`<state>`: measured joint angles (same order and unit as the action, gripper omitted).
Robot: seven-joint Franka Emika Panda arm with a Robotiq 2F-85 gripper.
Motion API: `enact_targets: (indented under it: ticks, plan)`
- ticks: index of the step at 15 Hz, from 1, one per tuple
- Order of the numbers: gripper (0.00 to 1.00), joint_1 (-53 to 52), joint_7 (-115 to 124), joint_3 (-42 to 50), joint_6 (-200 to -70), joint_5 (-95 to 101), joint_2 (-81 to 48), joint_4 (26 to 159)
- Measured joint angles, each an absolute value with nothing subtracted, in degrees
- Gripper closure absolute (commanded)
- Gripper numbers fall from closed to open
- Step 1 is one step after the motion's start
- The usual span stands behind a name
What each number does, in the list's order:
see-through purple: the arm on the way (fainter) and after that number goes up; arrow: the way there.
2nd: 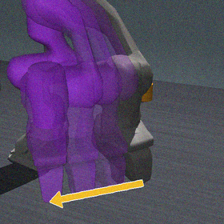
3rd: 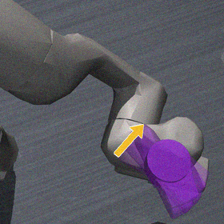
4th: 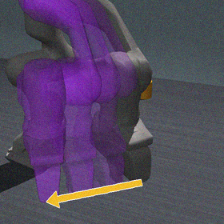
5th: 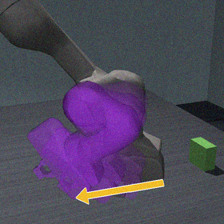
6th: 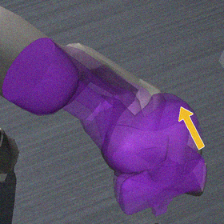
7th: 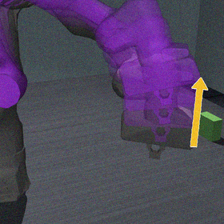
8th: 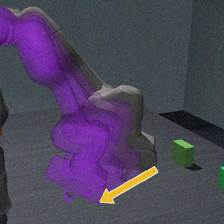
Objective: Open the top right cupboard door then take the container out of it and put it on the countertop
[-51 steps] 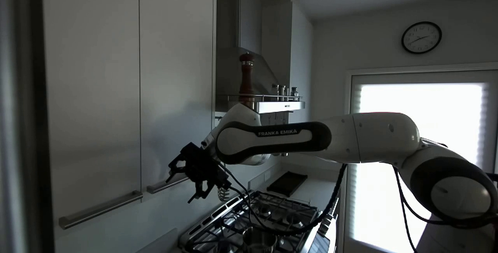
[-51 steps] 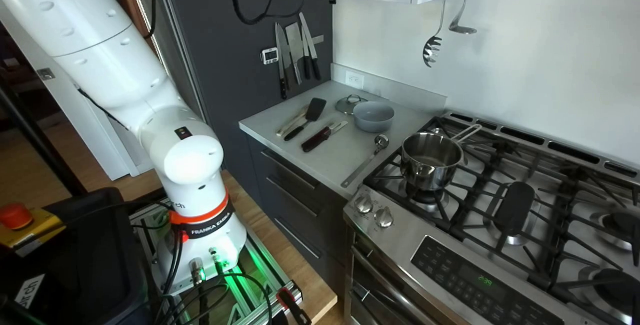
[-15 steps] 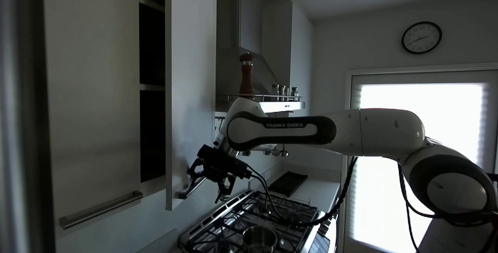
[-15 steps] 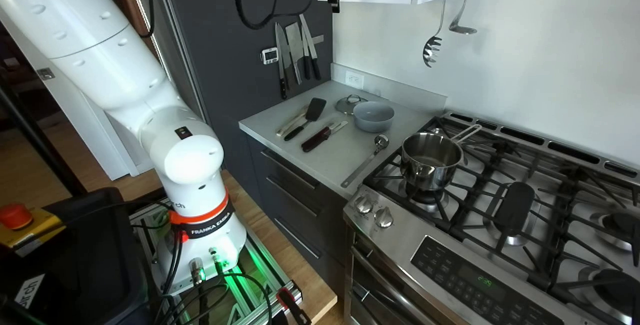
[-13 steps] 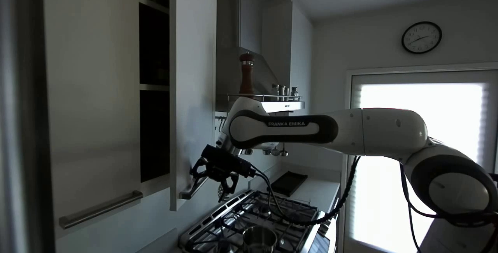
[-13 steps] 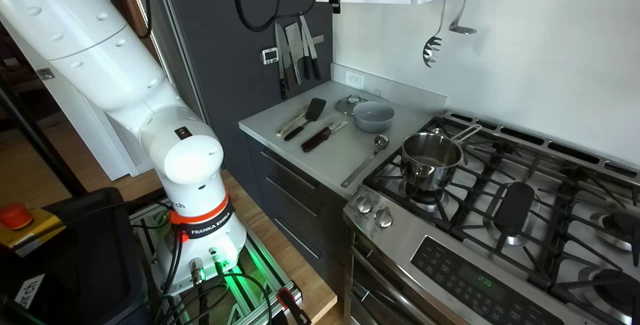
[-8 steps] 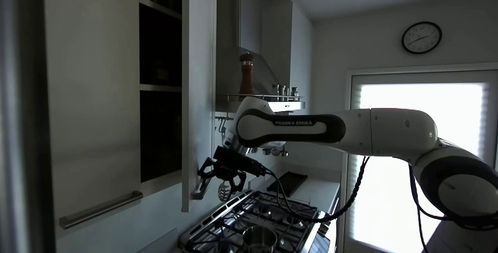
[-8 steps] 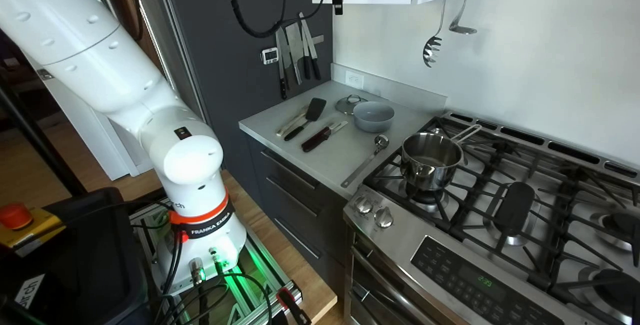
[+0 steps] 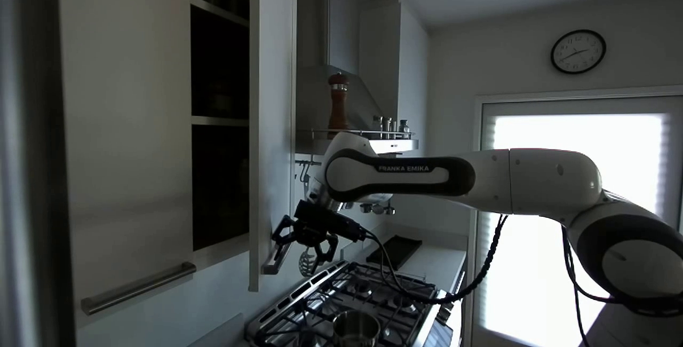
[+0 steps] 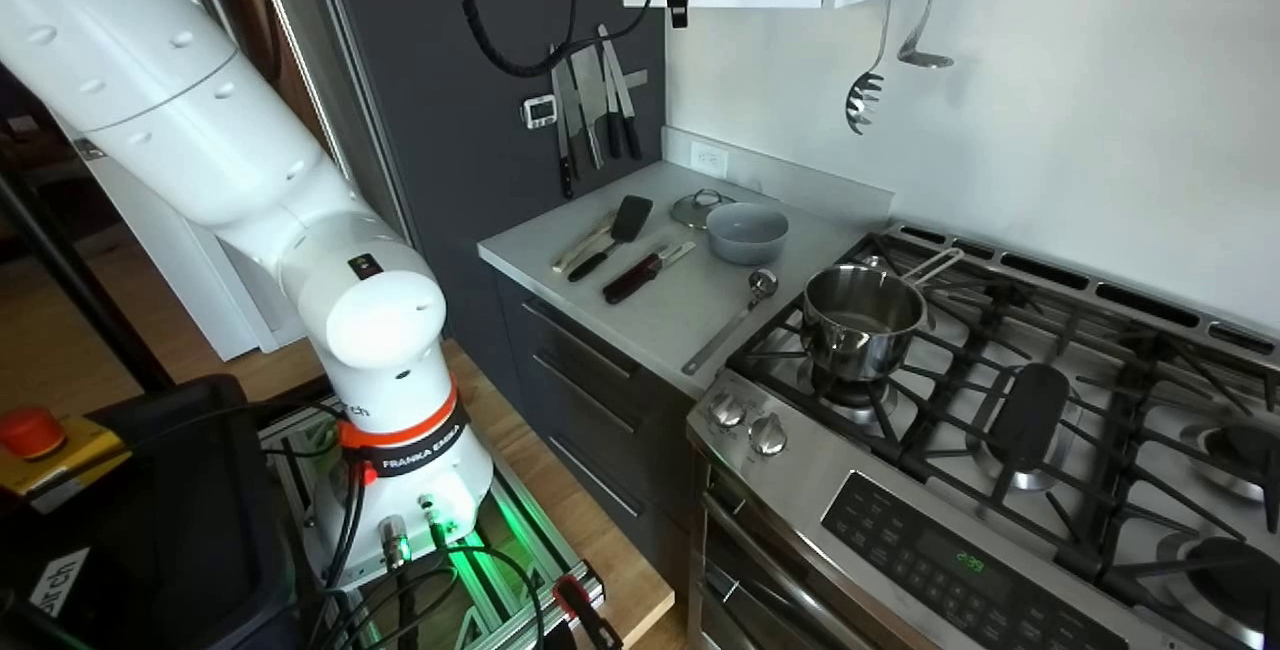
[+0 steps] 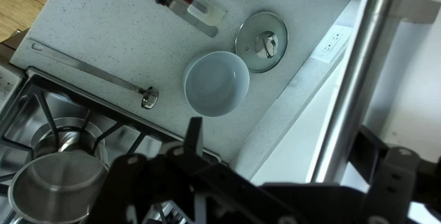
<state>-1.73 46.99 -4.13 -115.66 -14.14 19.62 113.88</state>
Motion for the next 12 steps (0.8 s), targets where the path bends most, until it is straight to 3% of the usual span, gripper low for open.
enact_targets:
  ticks: [12]
  plan:
    - [0.0, 0.35, 28.23, -0.09, -114.85, -14.32, 20.08, 113.6]
